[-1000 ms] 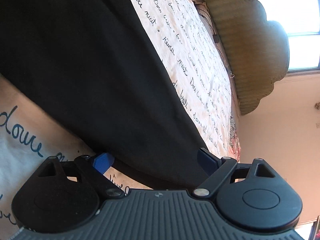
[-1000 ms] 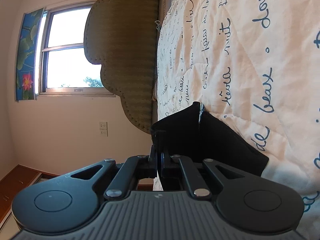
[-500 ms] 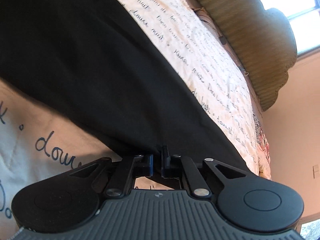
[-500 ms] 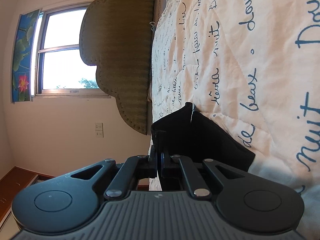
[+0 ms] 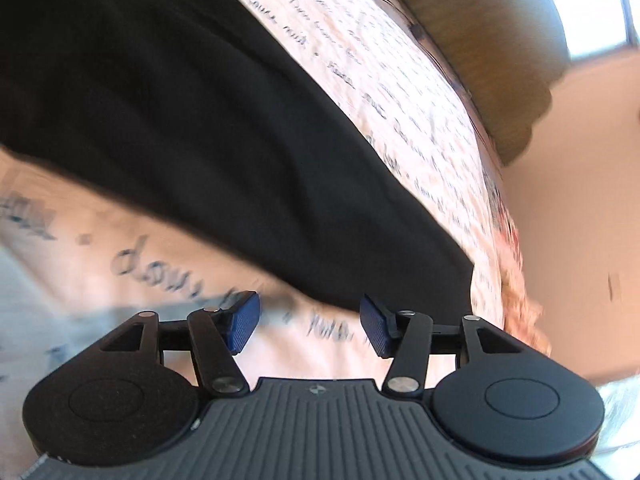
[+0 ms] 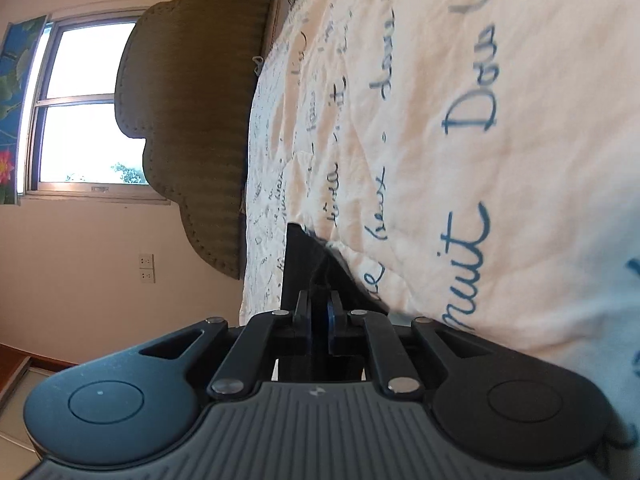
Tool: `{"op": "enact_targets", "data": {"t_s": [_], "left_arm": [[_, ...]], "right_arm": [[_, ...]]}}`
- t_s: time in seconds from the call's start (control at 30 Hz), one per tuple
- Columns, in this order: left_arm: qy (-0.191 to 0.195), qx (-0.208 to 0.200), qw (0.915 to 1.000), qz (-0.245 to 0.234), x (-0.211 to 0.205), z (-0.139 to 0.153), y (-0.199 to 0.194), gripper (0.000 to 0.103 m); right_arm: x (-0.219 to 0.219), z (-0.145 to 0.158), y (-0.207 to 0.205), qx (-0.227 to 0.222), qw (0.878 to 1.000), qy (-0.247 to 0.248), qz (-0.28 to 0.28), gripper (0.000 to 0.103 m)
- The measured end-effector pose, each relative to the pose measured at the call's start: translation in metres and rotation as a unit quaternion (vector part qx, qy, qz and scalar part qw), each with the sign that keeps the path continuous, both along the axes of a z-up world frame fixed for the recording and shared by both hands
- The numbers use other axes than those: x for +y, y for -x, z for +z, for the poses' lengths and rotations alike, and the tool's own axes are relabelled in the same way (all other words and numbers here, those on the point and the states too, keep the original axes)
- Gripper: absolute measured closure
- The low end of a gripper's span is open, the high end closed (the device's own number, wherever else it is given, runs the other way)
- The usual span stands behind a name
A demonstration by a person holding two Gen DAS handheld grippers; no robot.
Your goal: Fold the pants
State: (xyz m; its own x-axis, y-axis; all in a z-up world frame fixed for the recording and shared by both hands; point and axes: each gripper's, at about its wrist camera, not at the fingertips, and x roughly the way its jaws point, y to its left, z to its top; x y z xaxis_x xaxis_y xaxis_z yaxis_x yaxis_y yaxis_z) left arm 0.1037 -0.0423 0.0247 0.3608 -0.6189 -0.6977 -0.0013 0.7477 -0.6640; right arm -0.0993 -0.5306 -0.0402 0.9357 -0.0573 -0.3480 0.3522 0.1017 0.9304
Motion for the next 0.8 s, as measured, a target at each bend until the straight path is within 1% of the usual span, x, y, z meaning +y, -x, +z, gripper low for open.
{"op": "enact_targets", "data": {"t_s": [0.03, 0.07, 0.1, 0.13, 0.17, 0.2, 0.23, 0.27, 0.3, 0.33, 0.4, 0.43, 0.5, 0.53, 0.57, 0.6, 0.63, 0.67, 0.7, 0.73, 0.77, 0.8], "left_arm": [[-0.016, -0.016, 0.9997, -0.007, 0.004, 0.006, 0.005, 0.046], [-0.042, -0.045, 0.998, -0.015, 0.006, 0.013, 0.01, 0.046], [-0.069, -0.082, 0.994, -0.022, 0.01, 0.022, 0.015, 0.046], [-0.1, -0.127, 0.9866, -0.027, 0.01, 0.03, 0.019, 0.045], [-0.133, -0.168, 0.9764, -0.028, 0.009, 0.034, 0.02, 0.044], [-0.167, -0.202, 0.9647, -0.026, 0.007, 0.036, 0.019, 0.042], [-0.205, -0.23, 0.9508, -0.029, 0.004, 0.033, 0.016, 0.04], [-0.239, -0.243, 0.9397, -0.024, 0.002, 0.029, 0.012, 0.04], [-0.254, -0.25, 0.9344, -0.016, 0.001, 0.024, 0.007, 0.04], [-0.257, -0.259, 0.9308, -0.019, 0.0, 0.019, 0.004, 0.04], [-0.286, -0.269, 0.9195, -0.02, -0.003, 0.01, -0.002, 0.04], [-0.298, -0.272, 0.9144, -0.028, -0.001, 0.005, -0.001, 0.04], [-0.324, -0.256, 0.9089, -0.058, 0.008, -0.006, -0.002, 0.038], [-0.324, -0.266, 0.9054, -0.068, 0.012, -0.011, 0.001, 0.036], [-0.322, -0.284, 0.9003, -0.073, 0.023, -0.014, 0.009, 0.034], [-0.323, -0.288, 0.8983, -0.076, 0.029, -0.017, 0.012, 0.034], [-0.319, -0.287, 0.9004, -0.075, 0.031, -0.018, 0.012, 0.035], [-0.313, -0.284, 0.9032, -0.073, 0.033, -0.017, 0.013, 0.035], [-0.308, -0.283, 0.9055, -0.072, 0.032, -0.014, 0.012, 0.034], [-0.301, -0.28, 0.9088, -0.069, 0.032, -0.009, 0.012, 0.036], [-0.296, -0.28, 0.9114, -0.062, 0.036, -0.004, 0.015, 0.036], [-0.29, -0.285, 0.9119, -0.055, 0.041, 0.002, 0.013, 0.035]], "right_arm": [[0.004, 0.011, 0.005, 0.001, 0.999, 0.031, -0.013, 0.093], [0.007, 0.02, 0.007, -0.004, 0.998, 0.053, -0.017, 0.093], [0.013, 0.031, 0.005, -0.013, 0.997, 0.073, -0.011, 0.093], [0.021, 0.041, 0.0, -0.024, 0.996, 0.09, 0.003, 0.093], [0.03, 0.048, -0.008, -0.032, 0.994, 0.102, 0.021, 0.093], [0.044, 0.056, -0.022, -0.037, 0.991, 0.115, 0.055, 0.093], [0.059, 0.062, -0.038, -0.032, 0.987, 0.128, 0.093, 0.093], [0.075, 0.066, -0.055, -0.024, 0.98, 0.143, 0.133, 0.093], [0.091, 0.069, -0.072, -0.017, 0.973, 0.158, 0.17, 0.093], [0.108, 0.07, -0.087, -0.01, 0.964, 0.168, 0.204, 0.093], [0.142, 0.071, -0.115, -0.007, 0.947, 0.176, 0.27, 0.093], [0.155, 0.07, -0.125, -0.008, 0.939, 0.176, 0.294, 0.093], [0.182, 0.066, -0.144, 0.007, 0.922, 0.174, 0.346, 0.093], [0.194, 0.059, -0.149, 0.023, 0.913, 0.175, 0.368, 0.093], [0.2, 0.05, -0.153, 0.048, 0.908, 0.172, 0.379, 0.09], [0.204, 0.04, -0.155, 0.077, 0.904, 0.169, 0.385, 0.089], [0.205, 0.028, -0.149, 0.081, 0.907, 0.157, 0.383, 0.089], [0.202, 0.02, -0.143, 0.059, 0.915, 0.138, 0.373, 0.089], [0.198, 0.017, -0.14, 0.054, 0.92, 0.119, 0.368, 0.089], [0.195, 0.02, -0.139, 0.059, 0.923, 0.107, 0.364, 0.089], [0.193, 0.026, -0.14, 0.068, 0.924, 0.107, 0.36, 0.088], [0.196, 0.035, -0.141, 0.073, 0.923, 0.12, 0.357, 0.085]]}}
